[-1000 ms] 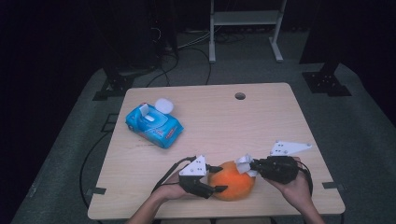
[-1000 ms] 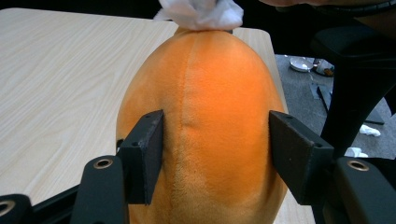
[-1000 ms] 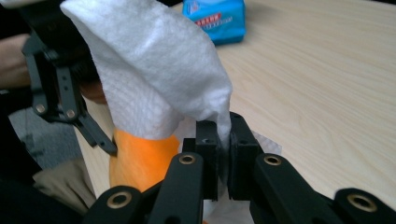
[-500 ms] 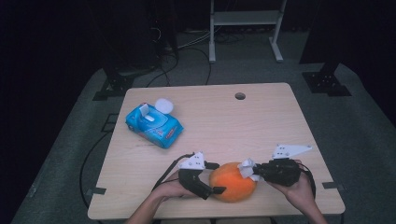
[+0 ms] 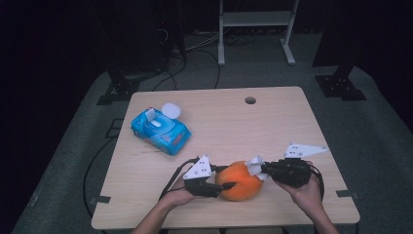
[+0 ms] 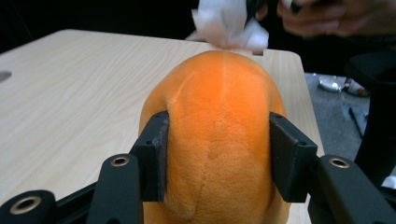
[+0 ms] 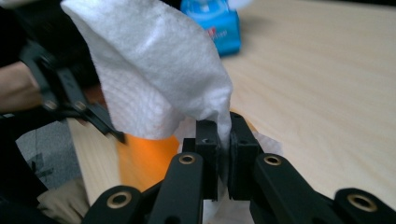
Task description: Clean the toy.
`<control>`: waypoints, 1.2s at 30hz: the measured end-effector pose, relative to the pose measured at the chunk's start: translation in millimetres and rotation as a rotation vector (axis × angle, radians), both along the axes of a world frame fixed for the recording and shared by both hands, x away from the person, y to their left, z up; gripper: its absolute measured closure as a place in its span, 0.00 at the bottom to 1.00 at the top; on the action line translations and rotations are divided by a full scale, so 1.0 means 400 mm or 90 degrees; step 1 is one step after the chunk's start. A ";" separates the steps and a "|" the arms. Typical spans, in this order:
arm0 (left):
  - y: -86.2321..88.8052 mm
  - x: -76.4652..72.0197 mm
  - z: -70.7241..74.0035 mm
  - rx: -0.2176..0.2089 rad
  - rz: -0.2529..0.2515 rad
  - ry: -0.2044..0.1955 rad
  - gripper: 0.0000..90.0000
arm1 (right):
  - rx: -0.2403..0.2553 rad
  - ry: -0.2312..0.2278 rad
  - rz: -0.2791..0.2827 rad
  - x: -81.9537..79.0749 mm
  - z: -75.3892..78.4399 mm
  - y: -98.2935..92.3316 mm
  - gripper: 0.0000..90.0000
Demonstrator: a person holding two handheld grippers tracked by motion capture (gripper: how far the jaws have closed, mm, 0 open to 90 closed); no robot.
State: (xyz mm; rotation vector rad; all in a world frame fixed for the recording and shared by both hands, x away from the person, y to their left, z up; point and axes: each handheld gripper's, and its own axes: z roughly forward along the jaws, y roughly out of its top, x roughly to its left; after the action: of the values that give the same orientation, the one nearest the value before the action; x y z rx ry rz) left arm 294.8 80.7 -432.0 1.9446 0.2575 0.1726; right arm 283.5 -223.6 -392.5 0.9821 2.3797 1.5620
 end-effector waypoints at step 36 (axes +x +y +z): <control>-0.004 0.005 -0.014 0.016 -0.008 0.022 0.42 | 0.012 0.024 -0.030 0.014 -0.036 -0.013 0.94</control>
State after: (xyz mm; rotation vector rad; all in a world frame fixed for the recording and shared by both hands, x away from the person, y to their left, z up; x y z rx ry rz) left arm 296.9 79.0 -437.7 1.9750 0.2669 0.1344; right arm 289.1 -228.6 -407.0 1.0714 2.3527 1.5652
